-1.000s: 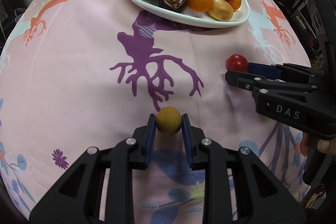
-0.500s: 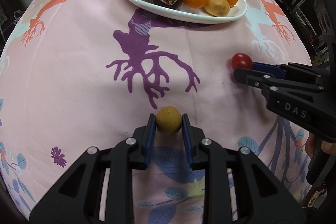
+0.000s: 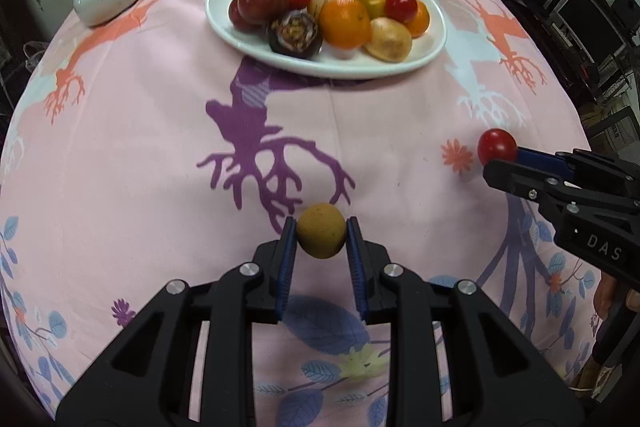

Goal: Organize fruits
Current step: 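Carry both fruits toward the white plate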

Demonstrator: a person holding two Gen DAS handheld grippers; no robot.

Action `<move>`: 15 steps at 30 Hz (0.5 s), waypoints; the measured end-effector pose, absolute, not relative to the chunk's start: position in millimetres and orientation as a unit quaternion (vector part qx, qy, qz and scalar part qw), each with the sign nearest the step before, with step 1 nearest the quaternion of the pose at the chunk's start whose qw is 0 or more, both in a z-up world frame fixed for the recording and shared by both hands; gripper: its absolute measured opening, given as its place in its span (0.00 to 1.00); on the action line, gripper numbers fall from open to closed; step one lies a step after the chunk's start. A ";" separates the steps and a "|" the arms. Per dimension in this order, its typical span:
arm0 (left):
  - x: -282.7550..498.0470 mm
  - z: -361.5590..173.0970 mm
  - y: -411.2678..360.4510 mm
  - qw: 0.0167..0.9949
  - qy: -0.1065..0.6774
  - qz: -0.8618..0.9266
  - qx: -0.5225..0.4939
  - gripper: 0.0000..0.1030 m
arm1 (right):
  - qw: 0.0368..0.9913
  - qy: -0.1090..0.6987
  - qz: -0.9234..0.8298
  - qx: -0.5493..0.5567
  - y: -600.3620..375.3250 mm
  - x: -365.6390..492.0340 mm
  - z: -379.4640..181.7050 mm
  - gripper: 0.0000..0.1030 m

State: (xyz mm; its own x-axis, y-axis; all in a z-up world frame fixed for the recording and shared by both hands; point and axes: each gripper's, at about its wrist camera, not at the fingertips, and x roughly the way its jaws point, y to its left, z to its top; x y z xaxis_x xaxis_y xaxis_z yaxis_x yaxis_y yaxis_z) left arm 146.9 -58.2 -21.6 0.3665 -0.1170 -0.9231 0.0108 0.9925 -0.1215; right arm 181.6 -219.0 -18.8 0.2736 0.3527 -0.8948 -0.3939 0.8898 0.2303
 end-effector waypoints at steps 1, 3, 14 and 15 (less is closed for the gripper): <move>149.2 -18.0 -58.3 0.827 0.558 -0.040 -0.048 0.24 | 0.800 0.552 0.234 -0.016 -221.6 182.9 -15.2 0.28; 154.5 -9.4 -57.6 0.832 0.551 -0.042 -0.050 0.24 | 0.805 0.544 0.236 -0.011 -223.2 187.2 -6.8 0.28; 222.3 37.4 -55.3 0.864 0.499 -0.048 -0.046 0.24 | 0.831 0.497 0.252 0.006 -209.3 243.6 31.1 0.28; 230.2 39.9 -54.1 0.866 0.496 -0.047 -0.046 0.24 | 0.832 0.494 0.252 0.005 -207.6 250.2 32.4 0.28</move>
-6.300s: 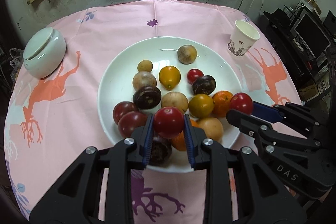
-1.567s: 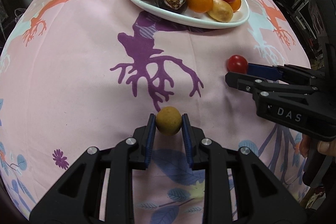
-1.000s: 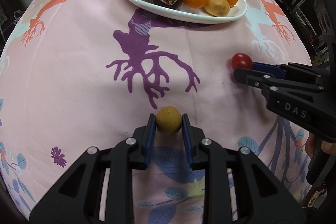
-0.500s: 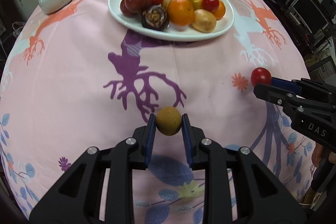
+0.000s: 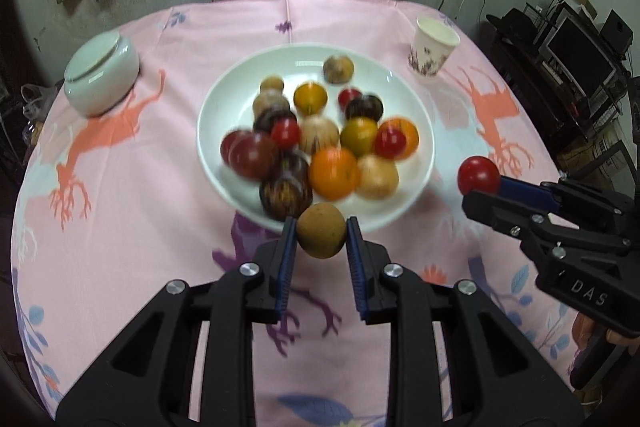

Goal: Organize fruits
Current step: 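Carry both fruits toward the white plate, then lower both fruits onto the plate and open both tools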

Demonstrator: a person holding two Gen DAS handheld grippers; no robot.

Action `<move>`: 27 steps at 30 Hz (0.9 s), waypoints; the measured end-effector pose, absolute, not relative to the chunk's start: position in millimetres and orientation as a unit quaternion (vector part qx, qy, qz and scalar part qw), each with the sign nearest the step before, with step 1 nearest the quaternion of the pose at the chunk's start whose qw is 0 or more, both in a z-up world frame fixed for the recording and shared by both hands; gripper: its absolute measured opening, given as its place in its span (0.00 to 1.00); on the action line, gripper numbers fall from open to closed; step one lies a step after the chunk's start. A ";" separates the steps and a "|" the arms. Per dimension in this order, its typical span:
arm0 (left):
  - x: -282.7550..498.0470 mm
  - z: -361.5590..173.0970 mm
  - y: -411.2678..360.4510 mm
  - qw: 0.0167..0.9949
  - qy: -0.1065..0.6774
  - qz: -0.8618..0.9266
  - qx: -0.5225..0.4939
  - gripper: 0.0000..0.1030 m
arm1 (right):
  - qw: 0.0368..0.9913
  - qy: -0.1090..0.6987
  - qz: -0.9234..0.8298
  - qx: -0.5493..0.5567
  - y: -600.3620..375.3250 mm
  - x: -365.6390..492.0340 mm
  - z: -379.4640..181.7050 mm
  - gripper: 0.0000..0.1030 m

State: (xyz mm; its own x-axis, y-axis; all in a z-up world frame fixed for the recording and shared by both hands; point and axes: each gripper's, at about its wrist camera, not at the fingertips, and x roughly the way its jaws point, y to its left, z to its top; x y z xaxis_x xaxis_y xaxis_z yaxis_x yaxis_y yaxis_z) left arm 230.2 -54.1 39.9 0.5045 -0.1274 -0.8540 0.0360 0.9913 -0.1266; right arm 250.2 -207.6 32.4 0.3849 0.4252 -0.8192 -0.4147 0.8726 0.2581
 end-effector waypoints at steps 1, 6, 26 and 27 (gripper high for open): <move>238.6 41.7 -52.9 0.868 0.492 -0.044 -0.046 0.24 | 0.833 0.492 0.252 0.006 -204.5 259.1 32.6 0.28; 271.7 38.0 -47.2 0.870 0.489 -0.032 -0.050 0.24 | 0.832 0.497 0.248 0.013 -191.3 299.7 20.5 0.28; 310.0 16.6 -33.4 0.863 0.501 0.024 -0.070 0.71 | 0.826 0.518 0.224 0.010 -175.6 342.3 -10.2 0.32; 308.6 18.7 -32.3 0.864 0.498 0.022 -0.073 0.71 | 0.825 0.518 0.225 0.012 -178.4 340.4 -8.9 0.32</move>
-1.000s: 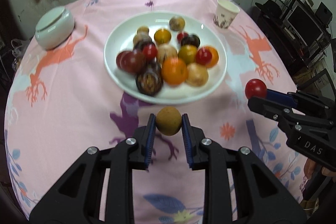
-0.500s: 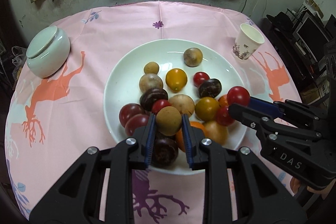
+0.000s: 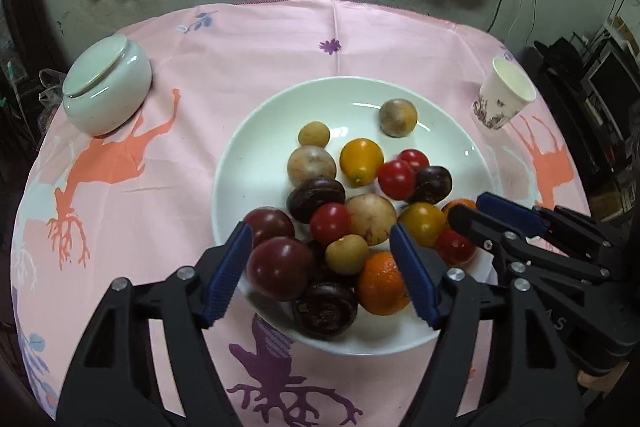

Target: Organize fruits

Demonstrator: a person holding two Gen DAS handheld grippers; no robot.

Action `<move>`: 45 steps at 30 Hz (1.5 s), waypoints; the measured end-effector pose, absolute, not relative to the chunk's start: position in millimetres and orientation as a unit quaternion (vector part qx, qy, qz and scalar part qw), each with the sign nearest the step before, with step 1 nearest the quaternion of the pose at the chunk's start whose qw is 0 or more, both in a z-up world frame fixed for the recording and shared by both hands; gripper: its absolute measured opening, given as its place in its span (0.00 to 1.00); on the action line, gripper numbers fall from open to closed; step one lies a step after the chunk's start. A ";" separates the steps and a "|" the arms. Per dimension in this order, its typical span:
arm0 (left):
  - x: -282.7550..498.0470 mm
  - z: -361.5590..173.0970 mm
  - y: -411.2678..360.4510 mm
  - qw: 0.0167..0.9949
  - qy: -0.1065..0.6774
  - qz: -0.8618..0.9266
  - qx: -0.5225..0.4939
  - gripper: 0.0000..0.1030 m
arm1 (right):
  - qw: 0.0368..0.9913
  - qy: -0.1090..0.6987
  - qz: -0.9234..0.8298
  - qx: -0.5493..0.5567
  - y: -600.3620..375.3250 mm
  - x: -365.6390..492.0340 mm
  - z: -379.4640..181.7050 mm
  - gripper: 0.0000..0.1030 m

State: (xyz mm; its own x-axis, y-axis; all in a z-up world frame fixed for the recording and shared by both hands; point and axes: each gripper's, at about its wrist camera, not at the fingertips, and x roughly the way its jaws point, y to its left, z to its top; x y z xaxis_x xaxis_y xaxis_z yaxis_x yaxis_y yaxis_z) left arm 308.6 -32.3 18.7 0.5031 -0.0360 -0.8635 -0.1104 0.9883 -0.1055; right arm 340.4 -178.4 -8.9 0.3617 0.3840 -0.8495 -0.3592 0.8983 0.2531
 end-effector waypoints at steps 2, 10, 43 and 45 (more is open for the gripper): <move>305.9 21.6 -32.6 0.863 0.500 0.019 -0.071 0.71 | 0.826 0.517 0.224 0.013 -182.4 335.4 -6.6 0.32; 278.3 33.7 -42.8 0.865 0.497 0.013 -0.060 0.78 | 0.823 0.522 0.222 0.019 -198.0 303.3 2.7 0.32; 133.9 72.0 -58.4 0.861 0.506 0.021 -0.048 0.98 | 0.837 0.501 0.220 0.016 -231.4 167.2 52.8 0.54; 129.9 72.4 -60.0 0.860 0.508 0.021 -0.047 0.98 | 0.837 0.501 0.219 0.015 -232.3 163.1 53.8 0.54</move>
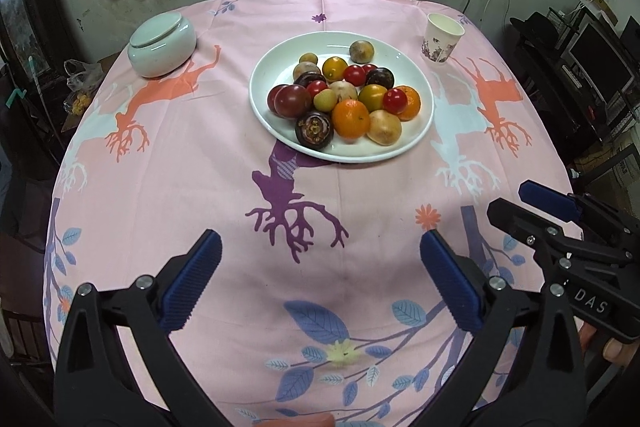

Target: Organize fruits

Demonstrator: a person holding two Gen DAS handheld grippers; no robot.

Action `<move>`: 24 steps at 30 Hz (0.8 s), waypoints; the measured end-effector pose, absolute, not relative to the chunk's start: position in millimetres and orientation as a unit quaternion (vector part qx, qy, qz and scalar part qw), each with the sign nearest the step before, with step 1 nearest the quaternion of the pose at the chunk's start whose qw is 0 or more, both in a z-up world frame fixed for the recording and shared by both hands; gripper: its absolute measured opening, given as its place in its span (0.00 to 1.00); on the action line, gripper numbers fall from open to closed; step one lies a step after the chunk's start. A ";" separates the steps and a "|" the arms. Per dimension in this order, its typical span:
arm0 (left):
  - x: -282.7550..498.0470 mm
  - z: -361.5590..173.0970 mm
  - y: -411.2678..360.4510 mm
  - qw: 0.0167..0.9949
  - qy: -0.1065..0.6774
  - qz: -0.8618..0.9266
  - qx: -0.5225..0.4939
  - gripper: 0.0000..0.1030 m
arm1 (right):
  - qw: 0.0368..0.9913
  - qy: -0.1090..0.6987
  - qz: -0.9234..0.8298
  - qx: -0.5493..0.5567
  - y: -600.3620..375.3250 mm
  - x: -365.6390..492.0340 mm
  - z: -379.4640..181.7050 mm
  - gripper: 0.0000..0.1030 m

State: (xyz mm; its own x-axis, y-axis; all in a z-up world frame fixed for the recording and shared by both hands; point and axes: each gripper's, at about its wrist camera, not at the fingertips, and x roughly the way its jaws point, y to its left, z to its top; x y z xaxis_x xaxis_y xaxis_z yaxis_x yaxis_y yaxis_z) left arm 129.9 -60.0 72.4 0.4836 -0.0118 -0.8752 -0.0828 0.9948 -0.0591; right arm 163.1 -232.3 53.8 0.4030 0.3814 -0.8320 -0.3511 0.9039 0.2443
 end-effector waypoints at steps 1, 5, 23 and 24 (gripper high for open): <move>128.1 72.7 -60.8 0.860 0.508 0.019 -0.047 0.98 | 0.838 0.501 0.218 0.015 -233.1 161.8 54.3 0.58; 123.2 75.1 -62.1 0.862 0.504 0.016 -0.050 0.98 | 0.837 0.505 0.209 0.013 -237.5 157.2 53.8 0.63; 106.2 86.4 -70.2 0.871 0.490 0.020 -0.029 0.98 | 0.849 0.495 0.183 0.029 -253.4 146.6 59.9 0.95; 105.5 86.4 -70.0 0.871 0.490 0.020 -0.030 0.98 | 0.849 0.496 0.182 0.030 -253.9 146.5 59.7 0.95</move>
